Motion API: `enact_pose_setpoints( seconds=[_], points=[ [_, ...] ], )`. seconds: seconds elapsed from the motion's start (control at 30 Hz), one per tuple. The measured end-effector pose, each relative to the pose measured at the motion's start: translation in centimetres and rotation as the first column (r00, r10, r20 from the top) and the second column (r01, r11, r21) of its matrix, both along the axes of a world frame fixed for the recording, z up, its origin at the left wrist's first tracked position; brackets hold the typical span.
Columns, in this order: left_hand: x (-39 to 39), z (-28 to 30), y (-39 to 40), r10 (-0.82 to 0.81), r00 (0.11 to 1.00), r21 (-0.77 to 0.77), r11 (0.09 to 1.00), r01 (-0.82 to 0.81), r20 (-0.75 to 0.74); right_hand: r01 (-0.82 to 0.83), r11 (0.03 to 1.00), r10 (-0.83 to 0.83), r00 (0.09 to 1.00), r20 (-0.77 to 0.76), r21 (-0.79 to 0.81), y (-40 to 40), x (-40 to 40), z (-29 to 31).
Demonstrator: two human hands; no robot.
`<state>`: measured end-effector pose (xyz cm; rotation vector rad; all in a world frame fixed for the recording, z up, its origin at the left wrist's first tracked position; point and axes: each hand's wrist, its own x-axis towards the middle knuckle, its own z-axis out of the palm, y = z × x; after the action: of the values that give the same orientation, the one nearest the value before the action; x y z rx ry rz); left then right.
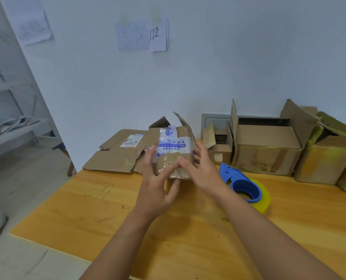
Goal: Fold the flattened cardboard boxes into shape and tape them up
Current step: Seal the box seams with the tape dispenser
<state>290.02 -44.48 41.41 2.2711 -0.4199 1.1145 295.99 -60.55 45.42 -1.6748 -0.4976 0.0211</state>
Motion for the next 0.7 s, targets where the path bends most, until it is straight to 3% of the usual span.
enact_pose_setpoints(
  seconds=[0.1, 0.33, 0.5, 0.7],
  points=[
    [-0.6, 0.5, -0.6, -0.041, 0.997, -0.158, 0.987, 0.030, -0.065, 0.034, 0.999, -0.034, 0.999, 0.009, -0.017, -0.3, 0.0, -1.0],
    [-0.5, 1.5, -1.4, 0.013, 0.972, -0.326, 0.941, -0.092, -0.235, 0.228, 0.960, -0.199, 0.964, 0.177, -0.162, -0.8, -0.7, -2.1],
    [0.6, -0.3, -0.7, 0.043, 0.929, -0.281, 0.947, -0.155, -0.367, 0.335, 0.882, -0.239, 0.924, 0.299, -0.332, -1.7, -0.8, -2.9],
    [4.4, -1.8, -0.6, 0.142, 0.846, -0.209, 0.936, -0.284, -0.514, 0.338, 0.762, -0.175, 0.928, 0.328, -0.552, -2.1, 0.0, -2.5]
  ],
)
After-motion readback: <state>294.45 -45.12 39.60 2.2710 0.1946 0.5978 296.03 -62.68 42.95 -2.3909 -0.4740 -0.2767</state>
